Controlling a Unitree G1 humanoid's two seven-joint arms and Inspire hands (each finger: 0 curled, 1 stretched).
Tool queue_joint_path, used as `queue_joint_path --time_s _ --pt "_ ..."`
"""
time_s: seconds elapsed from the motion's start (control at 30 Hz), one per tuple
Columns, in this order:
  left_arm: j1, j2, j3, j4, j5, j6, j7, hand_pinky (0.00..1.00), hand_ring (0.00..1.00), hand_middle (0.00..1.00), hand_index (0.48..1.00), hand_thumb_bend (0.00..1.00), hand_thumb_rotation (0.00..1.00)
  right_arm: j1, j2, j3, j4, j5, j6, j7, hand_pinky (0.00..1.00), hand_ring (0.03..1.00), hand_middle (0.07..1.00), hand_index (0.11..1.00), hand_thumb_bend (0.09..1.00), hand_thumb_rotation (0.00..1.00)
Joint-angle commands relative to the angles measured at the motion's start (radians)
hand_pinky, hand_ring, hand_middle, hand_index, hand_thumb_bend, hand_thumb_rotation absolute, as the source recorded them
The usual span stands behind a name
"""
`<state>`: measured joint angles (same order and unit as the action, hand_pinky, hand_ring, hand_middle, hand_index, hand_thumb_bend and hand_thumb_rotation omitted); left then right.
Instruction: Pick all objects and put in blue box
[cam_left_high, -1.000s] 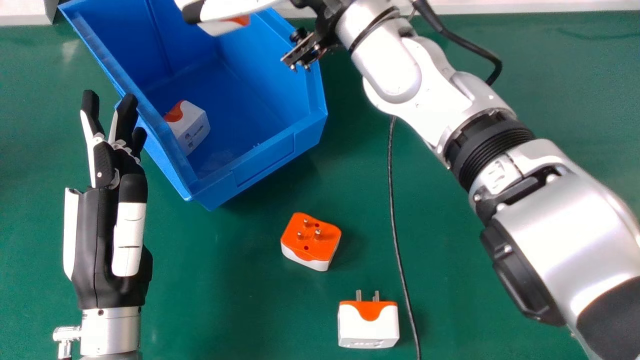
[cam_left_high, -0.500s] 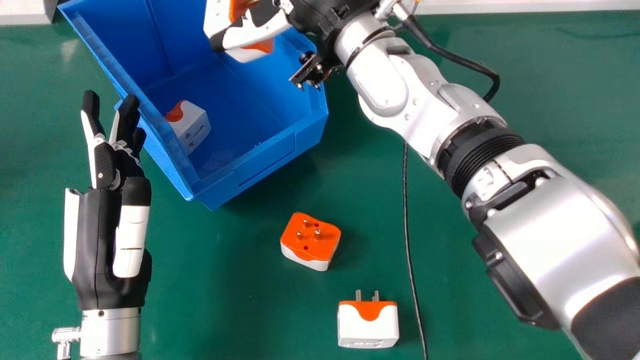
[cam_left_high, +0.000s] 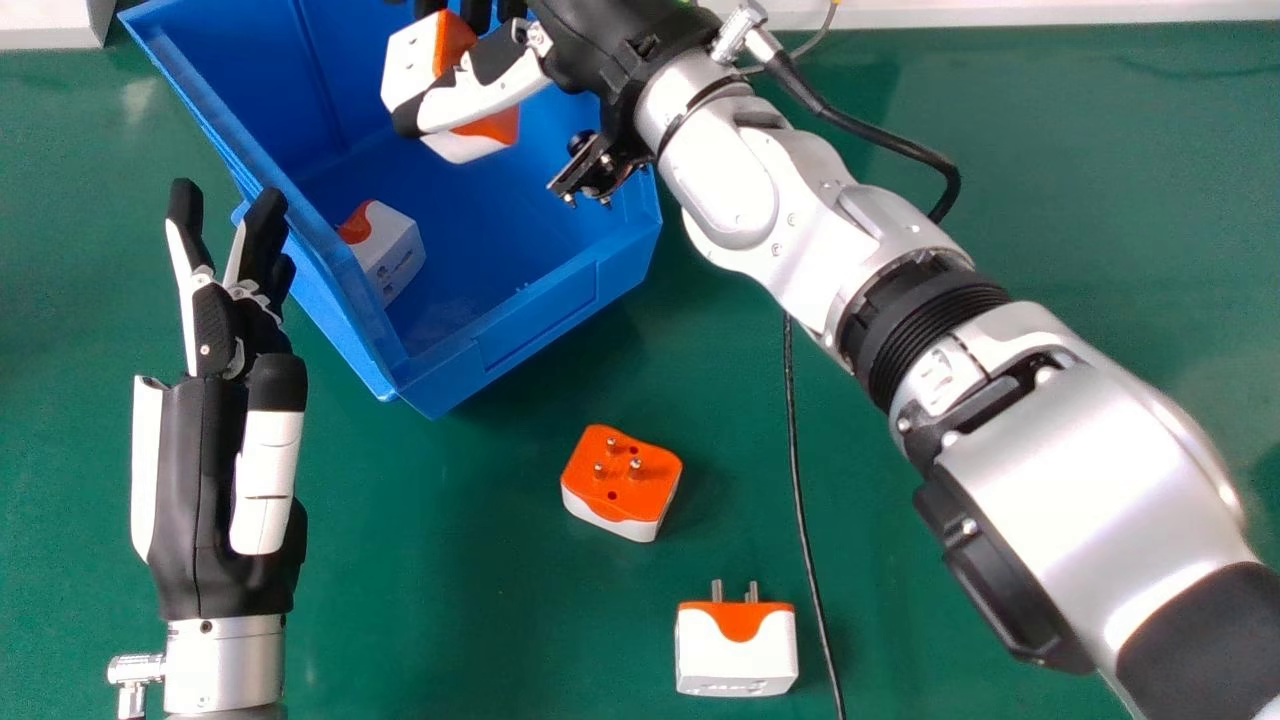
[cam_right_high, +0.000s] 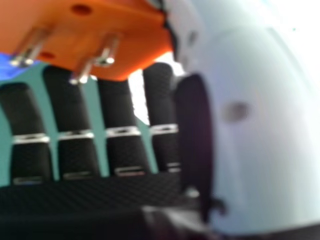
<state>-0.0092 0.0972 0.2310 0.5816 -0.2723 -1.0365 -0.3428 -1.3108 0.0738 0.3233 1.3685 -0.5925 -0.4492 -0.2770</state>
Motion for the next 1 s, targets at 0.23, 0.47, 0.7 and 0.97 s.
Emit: queue_joint_path --time_s 0.23,0.47,0.7,0.97 --pt "0.000 0.002 -0.015 -0.013 0.003 -0.016 -0.006 1.00 0.98 0.96 0.909 0.78 0.87 -0.047 0.003 -0.034 -0.010 0.054 0.017 0.119 0.52 0.575 0.633 0.634 0.746 0.01" --pt "-0.005 0.005 -0.016 -0.009 -0.004 -0.012 -0.010 1.00 0.98 0.96 0.901 0.77 0.87 -0.053 -0.014 -0.030 -0.017 0.057 0.011 0.165 0.71 0.802 0.823 0.795 0.948 0.15" --pt "-0.013 0.007 -0.007 0.008 0.009 -0.027 0.002 1.00 0.98 0.96 0.898 0.77 0.88 -0.052 -0.029 -0.042 -0.022 0.066 -0.016 0.159 0.75 0.866 0.884 0.846 0.993 0.23" --pt "-0.005 0.007 -0.010 -0.006 0.019 -0.029 0.017 1.00 0.97 0.96 0.898 0.79 0.88 -0.039 -0.080 -0.087 -0.049 0.113 -0.147 0.180 0.75 0.866 0.881 0.846 0.999 0.25"
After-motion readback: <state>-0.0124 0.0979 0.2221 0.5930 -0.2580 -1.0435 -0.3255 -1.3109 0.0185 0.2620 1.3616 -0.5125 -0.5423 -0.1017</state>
